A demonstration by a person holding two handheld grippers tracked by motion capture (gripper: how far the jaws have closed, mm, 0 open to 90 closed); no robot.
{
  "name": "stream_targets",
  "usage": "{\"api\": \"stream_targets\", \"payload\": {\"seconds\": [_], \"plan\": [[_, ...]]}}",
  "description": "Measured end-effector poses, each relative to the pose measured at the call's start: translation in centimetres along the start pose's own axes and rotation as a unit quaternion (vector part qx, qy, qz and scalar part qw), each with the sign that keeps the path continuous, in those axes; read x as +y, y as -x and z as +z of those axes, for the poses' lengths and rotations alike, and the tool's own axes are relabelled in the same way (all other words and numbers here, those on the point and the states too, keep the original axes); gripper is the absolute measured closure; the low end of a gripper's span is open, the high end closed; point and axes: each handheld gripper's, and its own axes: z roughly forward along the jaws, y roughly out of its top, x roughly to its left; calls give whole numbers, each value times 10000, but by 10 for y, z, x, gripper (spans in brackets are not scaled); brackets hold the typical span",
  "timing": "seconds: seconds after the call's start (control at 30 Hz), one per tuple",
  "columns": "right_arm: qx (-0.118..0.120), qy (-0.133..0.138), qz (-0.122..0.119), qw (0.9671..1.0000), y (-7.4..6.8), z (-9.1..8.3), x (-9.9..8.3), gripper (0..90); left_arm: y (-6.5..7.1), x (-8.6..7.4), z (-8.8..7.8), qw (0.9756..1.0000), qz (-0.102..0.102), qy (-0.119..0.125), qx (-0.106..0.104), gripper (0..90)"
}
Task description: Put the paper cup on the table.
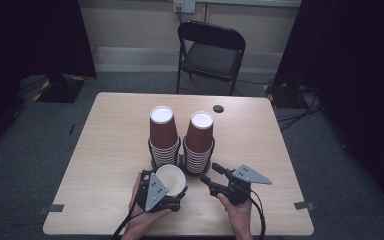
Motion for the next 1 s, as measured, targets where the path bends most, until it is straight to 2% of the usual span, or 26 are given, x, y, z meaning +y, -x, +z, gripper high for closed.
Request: {"api": "stream_targets", "payload": {"seconds": [0.13, 0.2, 0.27, 0.33, 0.47, 0.5, 0.53, 0.63, 0.73, 0.77, 0.8, 0.83, 0.87, 0.9, 1.0], "plan": [[-146, 142, -71, 9998, 3, -3, -3, 324, -8, -1, -4, 9999, -96, 15, 67, 58], [-360, 310, -188, 9987, 5, -7, -6, 265, -16, -1, -8, 9997, -179, 28, 177, 58], [-450, 303, -238, 9982, 6, -7, -7, 249, -19, -2, -10, 9996, -157, 4, 222, 58], [-609, 298, -308, 9972, 7, -10, -10, 232, -25, -3, -14, 9993, -226, 21, 290, 58], [-681, 374, -299, 9965, 11, -12, -15, 165, -35, -6, -18, 9985, -345, 58, 412, 58], [-743, 326, -358, 9961, 12, -13, -17, 138, -41, -8, -20, 9979, -440, 98, 457, 58], [-743, 326, -358, 9961, 12, -13, -17, 138, -41, -8, -20, 9979, -440, 98, 457, 58], [-903, 239, -230, 9954, 15, -13, -23, 138, -52, -11, -24, 9969, -511, 130, 579, 58], [-937, 233, -210, 9951, 17, -14, -26, 139, -57, -12, -26, 9963, -575, 157, 625, 58], [-971, 250, -224, 9947, 18, -15, -28, 137, -63, -12, -26, 9959, -593, 160, 661, 58], [-947, 246, -243, 9949, 18, -16, -29, 138, -63, -12, -26, 9959, -593, 160, 661, 58], [-894, 244, -265, 9953, 19, -16, -30, 138, -69, -12, -26, 9954, -606, 134, 733, 58], [-894, 244, -265, 9953, 19, -16, -30, 138, -69, -12, -26, 9954, -606, 134, 733, 58], [-958, 262, -342, 9945, 20, -18, -32, 138, -75, -13, -27, 9947, -712, 176, 720, 57], [-1034, 308, -399, 9934, 22, -19, -35, 137, -80, -13, -28, 9942, -717, 163, 785, 57]]}}
